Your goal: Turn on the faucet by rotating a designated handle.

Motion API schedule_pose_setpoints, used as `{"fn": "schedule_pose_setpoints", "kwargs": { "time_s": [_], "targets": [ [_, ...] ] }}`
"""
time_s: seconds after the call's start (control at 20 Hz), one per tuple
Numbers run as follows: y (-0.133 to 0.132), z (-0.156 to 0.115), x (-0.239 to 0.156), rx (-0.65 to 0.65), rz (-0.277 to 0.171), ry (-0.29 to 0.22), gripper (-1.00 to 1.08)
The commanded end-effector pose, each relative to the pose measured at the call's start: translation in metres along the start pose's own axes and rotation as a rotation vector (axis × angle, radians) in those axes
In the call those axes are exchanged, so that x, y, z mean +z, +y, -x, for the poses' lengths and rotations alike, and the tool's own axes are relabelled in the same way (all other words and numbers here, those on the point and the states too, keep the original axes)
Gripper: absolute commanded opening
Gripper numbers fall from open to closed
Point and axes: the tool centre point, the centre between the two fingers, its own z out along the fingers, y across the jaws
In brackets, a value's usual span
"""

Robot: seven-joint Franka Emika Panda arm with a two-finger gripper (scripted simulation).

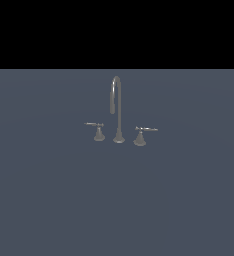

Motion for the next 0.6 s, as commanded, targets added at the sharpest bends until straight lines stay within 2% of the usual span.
{"fn": "schedule_pose_setpoints", "kwargs": {
  "time_s": [0.0, 0.55],
  "targets": [
    [0.0000, 0.0000, 0.0000, 0.000, 0.000, 0.000, -1.00],
    [0.0090, -0.0038, -0.0059, 0.034, 0.038, 0.019, -1.00]
  ]
}}
